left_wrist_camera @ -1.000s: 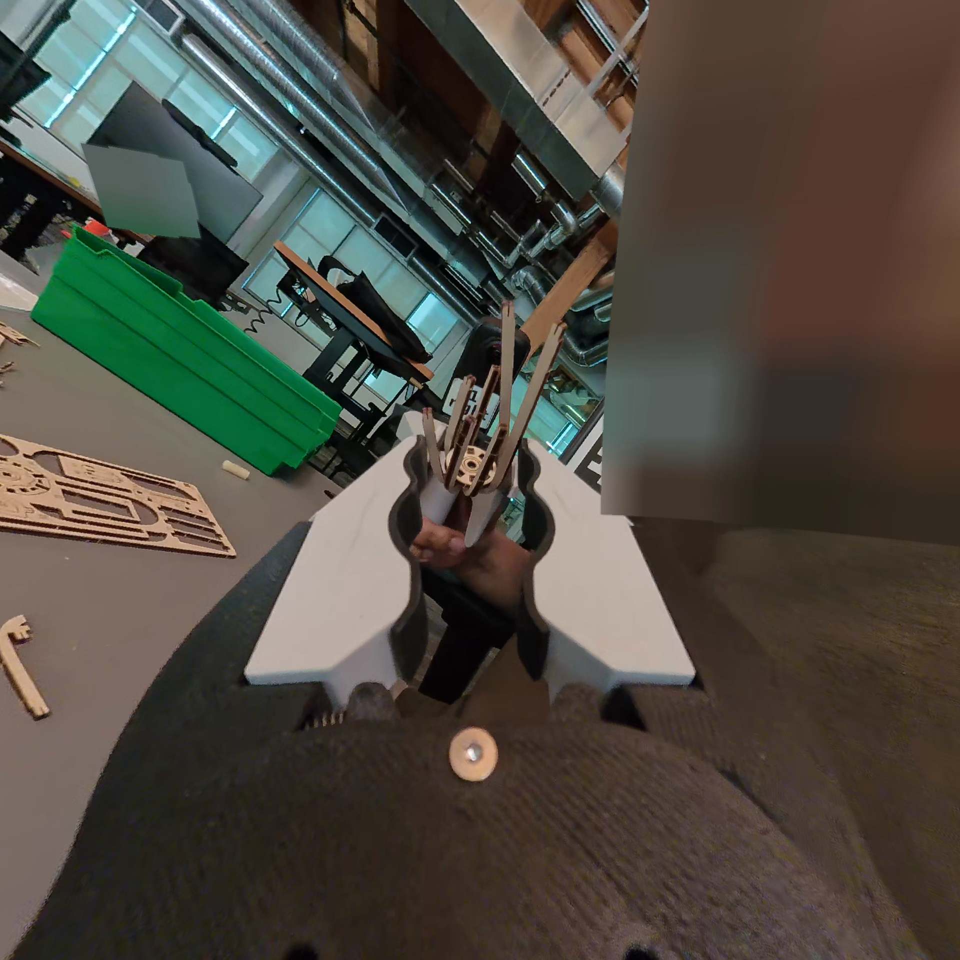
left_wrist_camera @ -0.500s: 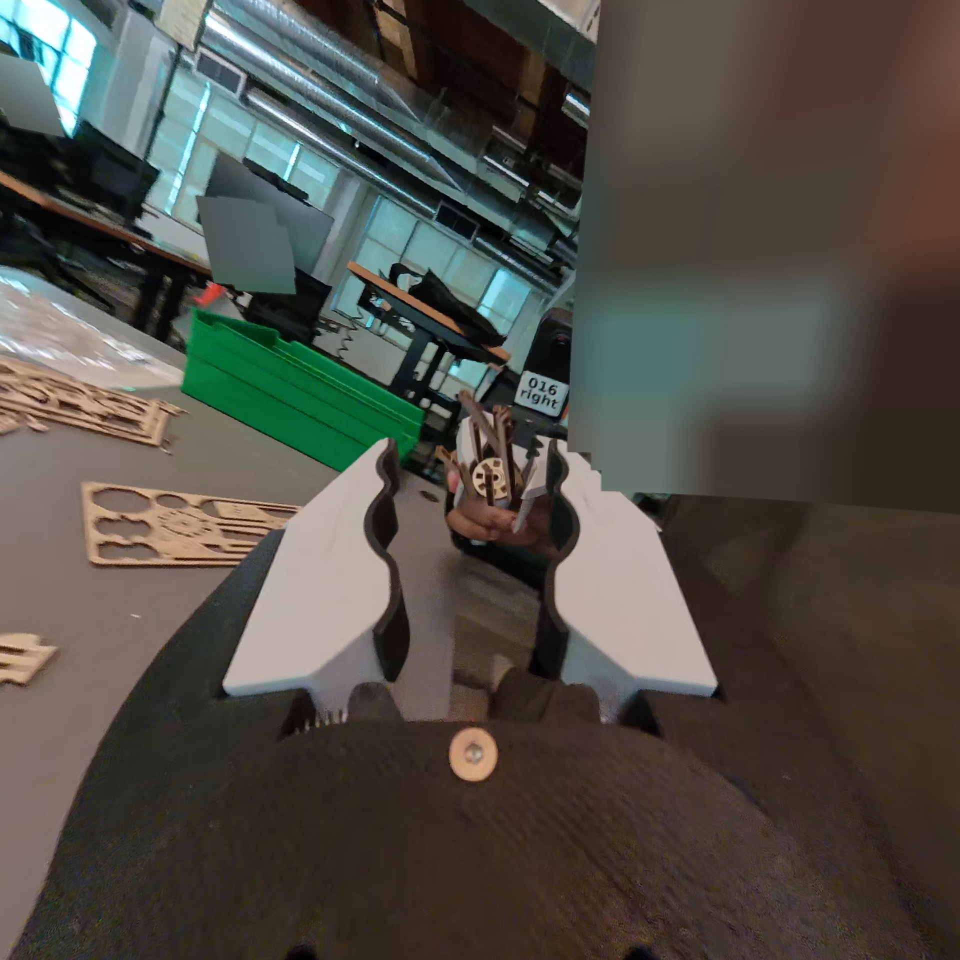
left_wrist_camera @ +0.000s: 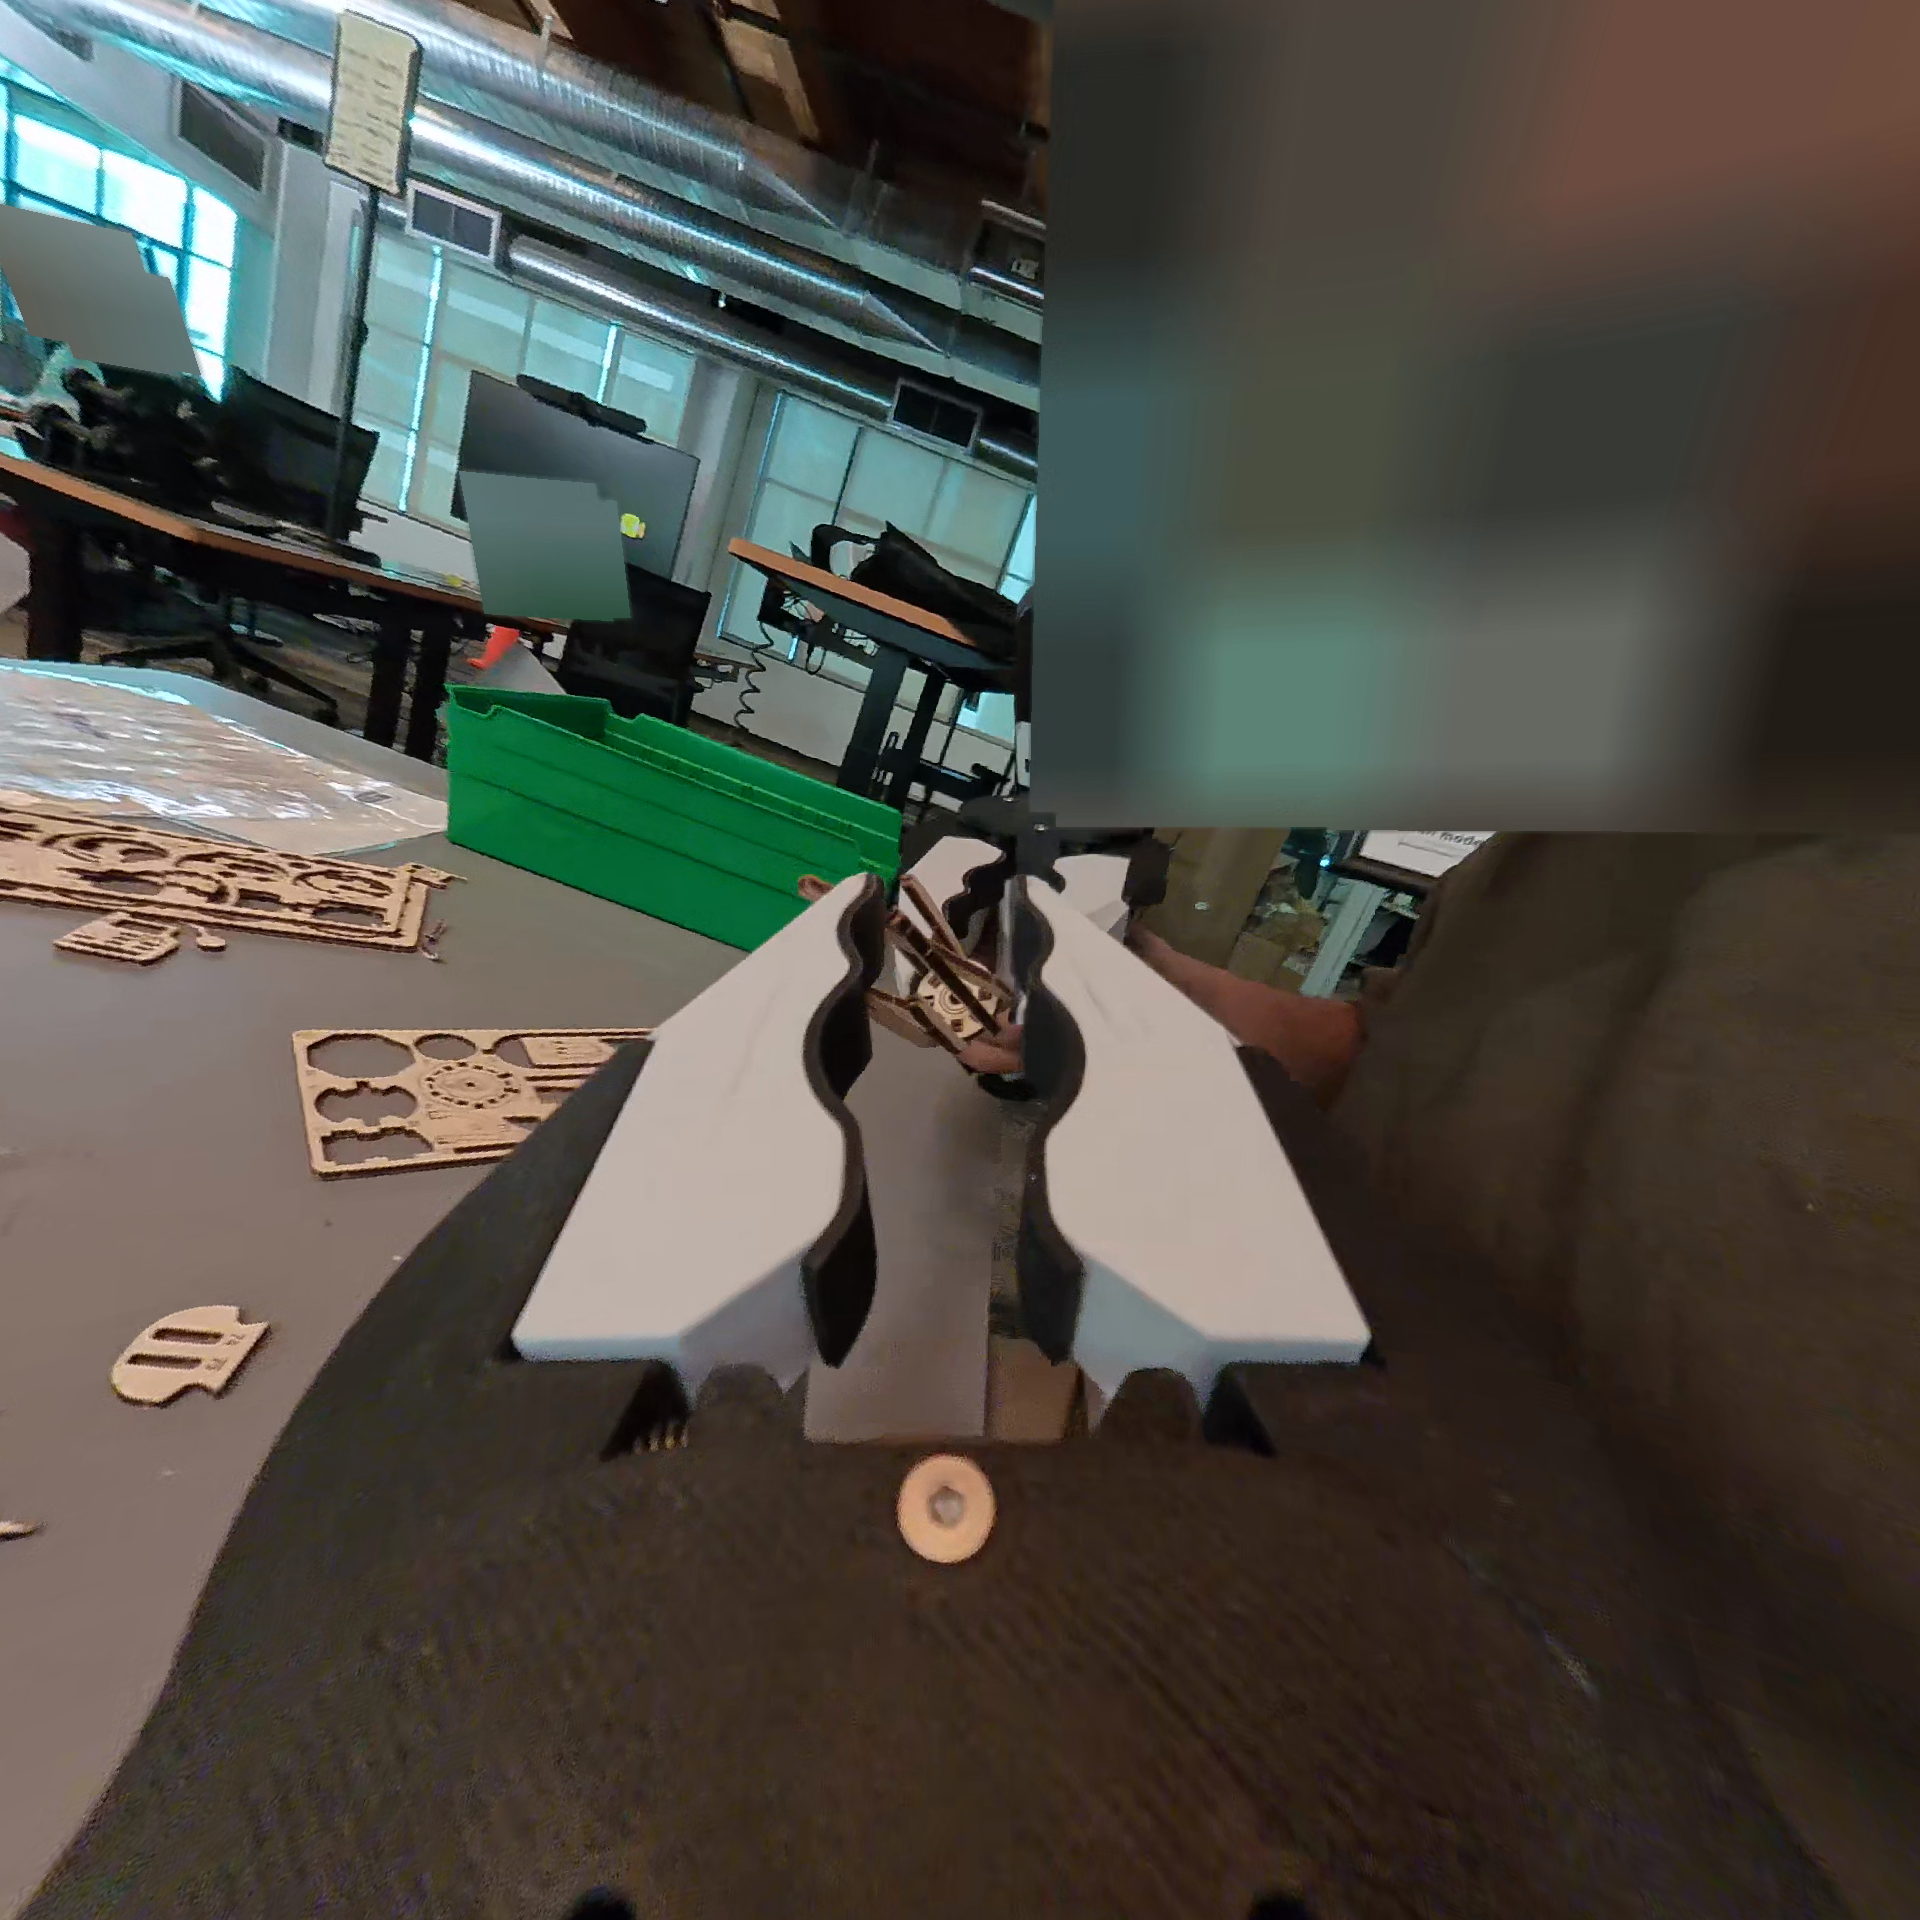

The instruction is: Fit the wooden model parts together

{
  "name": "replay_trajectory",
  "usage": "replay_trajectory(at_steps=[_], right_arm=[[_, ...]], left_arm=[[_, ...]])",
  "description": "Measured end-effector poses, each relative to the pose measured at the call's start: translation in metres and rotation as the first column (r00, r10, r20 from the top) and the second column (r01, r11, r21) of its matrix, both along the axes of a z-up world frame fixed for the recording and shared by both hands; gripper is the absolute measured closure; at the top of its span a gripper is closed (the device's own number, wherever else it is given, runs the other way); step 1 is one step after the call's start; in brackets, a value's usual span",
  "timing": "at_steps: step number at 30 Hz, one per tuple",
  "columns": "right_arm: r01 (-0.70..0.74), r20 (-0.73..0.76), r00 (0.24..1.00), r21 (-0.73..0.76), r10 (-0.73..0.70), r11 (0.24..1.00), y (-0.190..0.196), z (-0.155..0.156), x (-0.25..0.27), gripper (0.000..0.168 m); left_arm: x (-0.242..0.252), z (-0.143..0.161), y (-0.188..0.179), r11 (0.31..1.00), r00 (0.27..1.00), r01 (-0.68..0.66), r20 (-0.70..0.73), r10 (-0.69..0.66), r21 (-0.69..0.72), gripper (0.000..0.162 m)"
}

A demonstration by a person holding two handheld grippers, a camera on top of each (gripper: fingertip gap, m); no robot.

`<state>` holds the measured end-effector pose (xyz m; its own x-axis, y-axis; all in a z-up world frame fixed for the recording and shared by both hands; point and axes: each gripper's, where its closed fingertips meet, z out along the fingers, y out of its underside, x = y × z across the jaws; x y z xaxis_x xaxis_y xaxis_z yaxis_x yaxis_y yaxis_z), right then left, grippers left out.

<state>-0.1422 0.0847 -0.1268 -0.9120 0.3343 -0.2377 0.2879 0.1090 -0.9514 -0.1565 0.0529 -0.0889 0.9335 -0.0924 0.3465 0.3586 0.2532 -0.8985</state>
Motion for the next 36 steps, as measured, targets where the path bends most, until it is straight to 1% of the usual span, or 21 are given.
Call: replay_trajectory(at_steps=[7,13,18,20,23,25,26,27,28,29,30,32,34,36], right_arm=[[0.02,-0.012,1.0,-0.024,-0.021,1.0,0.003,0.005,-0.003,0.145],[0.025,0.021,1.0,-0.055,-0.024,0.998,0.004,0.005,-0.005,0.145],[0.023,0.029,0.999,-0.075,-0.021,0.997,0.005,0.007,-0.005,0.146],[0.019,0.039,0.999,-0.079,-0.016,0.997,0.004,0.007,-0.005,0.145],[0.022,0.01,1.0,-0.068,-0.022,0.997,0.004,0.008,-0.005,0.146],[0.037,-0.013,0.999,-0.051,-0.038,0.998,0.004,0.009,-0.006,0.145],[0.05,0.002,0.999,-0.04,-0.05,0.998,0.005,0.008,-0.007,0.145],[0.066,0.043,0.997,-0.038,-0.064,0.997,0.006,0.005,-0.01,0.145],[0.084,0.117,0.99,-0.051,-0.078,0.995,0.008,0.001,-0.014,0.145],[0.103,0.226,0.971,-0.077,-0.083,0.992,0.009,-0.005,-0.017,0.145],[0.124,0.348,0.934,-0.112,-0.078,0.986,0.011,-0.012,-0.02,0.146],[0.179,0.552,0.833,-0.199,-0.041,0.963,0.014,-0.022,-0.025,0.146],[0.228,0.679,0.734,-0.254,0.006,0.94,0.015,-0.031,-0.027,0.146],[0.243,0.768,0.636,-0.29,0.074,0.926,0.011,-0.037,-0.025,0.146]], left_arm=[[-0.002,0.001,-0.001,1.0,0.999,0.002,0.035,-0.003,0.013,0.131],[-0.005,0.0,0.0,1.0,0.999,-0.018,0.038,0.017,0.006,0.131],[-0.013,-0.001,-0.002,0.998,0.997,-0.058,0.058,0.058,-0.001,0.135],[-0.014,-0.001,-0.002,0.998,0.996,-0.067,0.055,0.067,-0.001,0.133],[-0.017,-0.002,-0.003,0.996,0.995,-0.09,0.045,0.09,-0.012,0.124],[-0.02,-0.001,-0.004,0.992,0.992,-0.126,0.01,0.126,-0.019,0.12],[-0.02,-0.002,-0.004,0.989,0.989,-0.144,-0.023,0.144,-0.032,0.119],[-0.02,-0.004,-0.003,0.985,0.985,-0.162,-0.061,0.159,-0.052,0.116],[-0.018,-0.007,0.0,0.981,0.98,-0.177,-0.103,0.169,-0.082,0.114],[-0.017,-0.012,0.003,0.974,0.973,-0.197,-0.145,0.18,-0.115,0.113],[-0.017,-0.016,0.005,0.965,0.964,-0.22,-0.183,0.193,-0.143,0.11],[-0.016,-0.02,0.009,0.949,0.943,-0.265,-0.253,0.218,-0.171,0.106],[-0.01,-0.025,0.014,0.938,0.921,-0.284,-0.327,0.21,-0.198,0.106],[-0.009,-0.033,0.018,0.917,0.893,-0.321,-0.397,0.211,-0.235,0.108]])
